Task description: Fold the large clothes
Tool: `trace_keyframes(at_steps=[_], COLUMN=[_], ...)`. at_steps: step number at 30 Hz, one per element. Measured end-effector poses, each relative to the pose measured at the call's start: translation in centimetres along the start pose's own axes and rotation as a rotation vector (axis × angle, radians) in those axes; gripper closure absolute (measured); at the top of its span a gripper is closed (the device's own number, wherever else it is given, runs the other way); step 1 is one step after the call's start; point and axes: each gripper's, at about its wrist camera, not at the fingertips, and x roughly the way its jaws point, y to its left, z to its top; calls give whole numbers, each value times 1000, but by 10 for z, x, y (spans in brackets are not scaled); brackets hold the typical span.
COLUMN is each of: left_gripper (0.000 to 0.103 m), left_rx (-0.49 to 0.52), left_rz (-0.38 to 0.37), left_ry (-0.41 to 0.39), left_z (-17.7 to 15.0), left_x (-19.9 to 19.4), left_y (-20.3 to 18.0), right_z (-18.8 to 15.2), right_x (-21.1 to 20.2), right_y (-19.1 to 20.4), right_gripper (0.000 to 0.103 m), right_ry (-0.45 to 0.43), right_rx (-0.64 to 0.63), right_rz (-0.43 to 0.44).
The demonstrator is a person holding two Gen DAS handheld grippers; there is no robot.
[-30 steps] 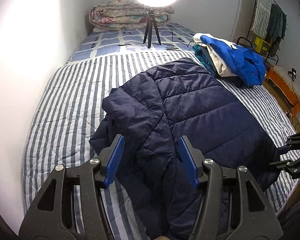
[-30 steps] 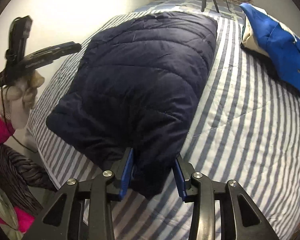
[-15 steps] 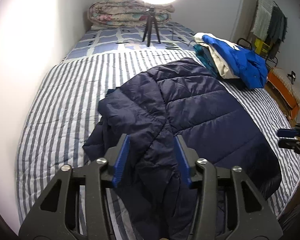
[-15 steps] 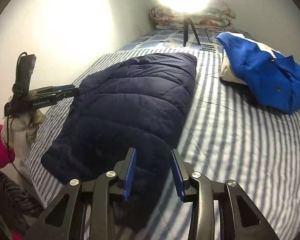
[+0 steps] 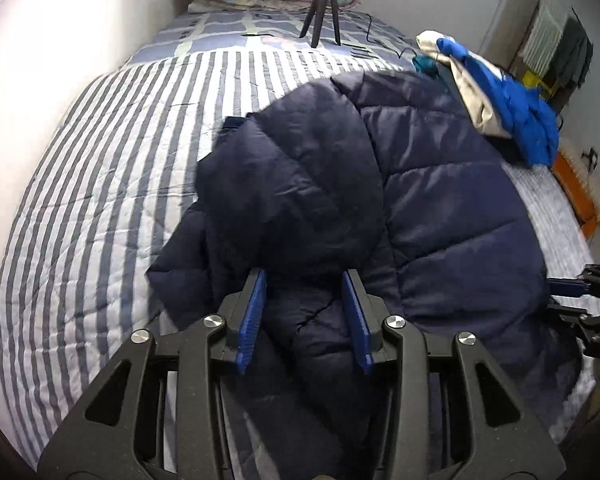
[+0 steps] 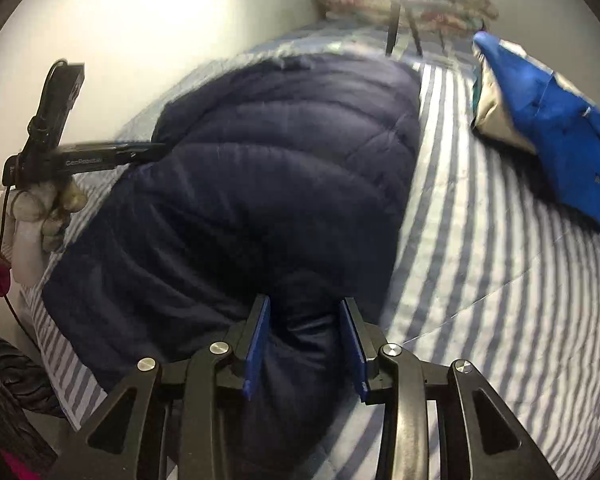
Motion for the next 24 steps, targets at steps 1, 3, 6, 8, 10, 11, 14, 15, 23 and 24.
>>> trace_keyframes(at_steps=[1,3,6,8,10,11,14,15,23,24], left_gripper=[60,33,25,25,24,24,24,24,24,24], left_rx=[-30,-107,-263,-372,-487,-520,-572,-578,-669,-673], left_rz=[-28,-74,-146,-203,-271,-284,-336,-346,-445,-451], left_ry=[-7,-29,-63,-51,-32,-20,25,35,27,31], left_z=[1,0,-2,-5,-9,-10,-14,-14,-14,-15], left_x=[-9,-26,-44,-45,-37,-34,-17,-12,13,16], left_y=[8,27,64,85,104,109,115,114,120,121], right_z=[1,3,7,12,18,20,24,24,26,26], right_x=[-5,-19,-29,-25,-15,-9,10,15,51,54], right_y=[-2,-13,-27,-36,-47,-52,-64,-67,-89,-91], right_gripper=[58,25,16,16,16,16,16,16,16,16], right_ry=[-22,-98,-171,-163,-143,-123,-79,-71,-46,-44], right_rx=[1,28,82,122,176,200,259,274,411,421], right_rz=[0,21,55,79,118,141,204,219,342,353])
